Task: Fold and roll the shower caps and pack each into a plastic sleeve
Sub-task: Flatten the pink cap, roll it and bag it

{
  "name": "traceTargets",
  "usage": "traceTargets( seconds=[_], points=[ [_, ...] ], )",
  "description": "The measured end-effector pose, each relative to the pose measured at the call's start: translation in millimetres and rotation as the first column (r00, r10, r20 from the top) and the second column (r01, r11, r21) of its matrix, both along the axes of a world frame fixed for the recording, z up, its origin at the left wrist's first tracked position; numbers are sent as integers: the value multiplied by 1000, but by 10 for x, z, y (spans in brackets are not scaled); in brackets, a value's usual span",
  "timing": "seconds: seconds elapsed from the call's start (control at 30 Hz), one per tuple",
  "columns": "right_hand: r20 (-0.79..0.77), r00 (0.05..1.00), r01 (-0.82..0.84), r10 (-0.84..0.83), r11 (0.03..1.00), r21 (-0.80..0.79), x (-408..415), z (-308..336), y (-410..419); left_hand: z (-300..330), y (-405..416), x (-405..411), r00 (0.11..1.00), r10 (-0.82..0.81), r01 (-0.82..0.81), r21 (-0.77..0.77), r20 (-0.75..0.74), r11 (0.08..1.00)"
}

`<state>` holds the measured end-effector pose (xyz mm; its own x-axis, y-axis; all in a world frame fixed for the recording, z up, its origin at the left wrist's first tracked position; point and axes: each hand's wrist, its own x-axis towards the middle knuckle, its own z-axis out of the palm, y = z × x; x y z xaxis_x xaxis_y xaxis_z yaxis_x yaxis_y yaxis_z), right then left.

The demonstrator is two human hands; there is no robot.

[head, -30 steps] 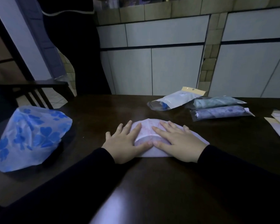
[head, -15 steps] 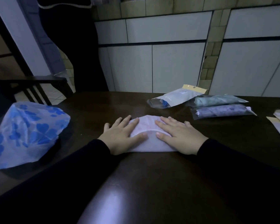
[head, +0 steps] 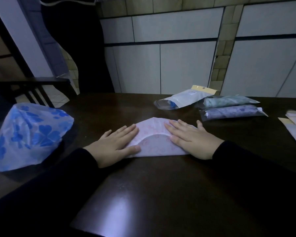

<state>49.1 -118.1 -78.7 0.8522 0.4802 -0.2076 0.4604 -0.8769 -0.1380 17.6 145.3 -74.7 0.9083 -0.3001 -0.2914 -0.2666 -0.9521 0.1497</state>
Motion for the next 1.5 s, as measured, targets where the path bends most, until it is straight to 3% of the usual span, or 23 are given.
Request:
traceTargets(
  seconds=[0.1, 0.17, 0.23, 0.3, 0.37, 0.53, 0.7, 0.8, 1.0, 1.1, 1.27, 1.5],
  points=[
    [-39, 997, -67, 71, 993, 100, 21, 10, -81, 59, 85, -74, 999, -16, 16, 9, 42, 1000],
    [32, 993, -117, 114, 988, 97, 34, 28, -150, 101, 154, -114, 981, -42, 46, -19, 188, 999],
    [220, 969, -124, 109, 991, 57, 1, 30, -164, 127, 178, -173, 951, -31, 55, -68, 308, 996],
    [470, 878, -170, 89, 976, 133, -123, 26, -82, 121, 152, -229, 936, 23, 20, -117, 351, 993],
    [586, 808, -263, 67, 930, 255, -273, 14, 56, 114, 93, -276, 936, 52, 12, -178, 347, 984],
    [392, 902, -312, 183, 903, 297, -368, -48, 136, 177, -19, -352, 953, 20, 72, -289, 303, 954],
    [309, 916, -350, 256, 887, 301, -348, 16, 5, 117, -21, -407, 894, -247, 394, -395, 374, 830],
    [355, 893, -398, 277, 855, 332, -380, 34, -22, 67, -68, -433, 826, -345, 525, -385, 446, 759],
    [388, 815, -576, 430, 669, 469, -679, 54, 38, 17, -119, -443, 910, -284, 409, -540, 302, 735],
    [283, 828, -560, 485, 687, 463, -720, 40, 61, 11, -90, -450, 957, -232, 290, -628, 175, 722],
    [176, 855, -511, 488, 735, 446, -686, 57, 11, -4, -32, -536, 959, -267, 261, -665, 94, 700],
    [366, 779, -618, 509, 723, 310, -779, 78, 38, 46, -5, -570, 941, -313, 330, -556, 130, 763]
  ],
)
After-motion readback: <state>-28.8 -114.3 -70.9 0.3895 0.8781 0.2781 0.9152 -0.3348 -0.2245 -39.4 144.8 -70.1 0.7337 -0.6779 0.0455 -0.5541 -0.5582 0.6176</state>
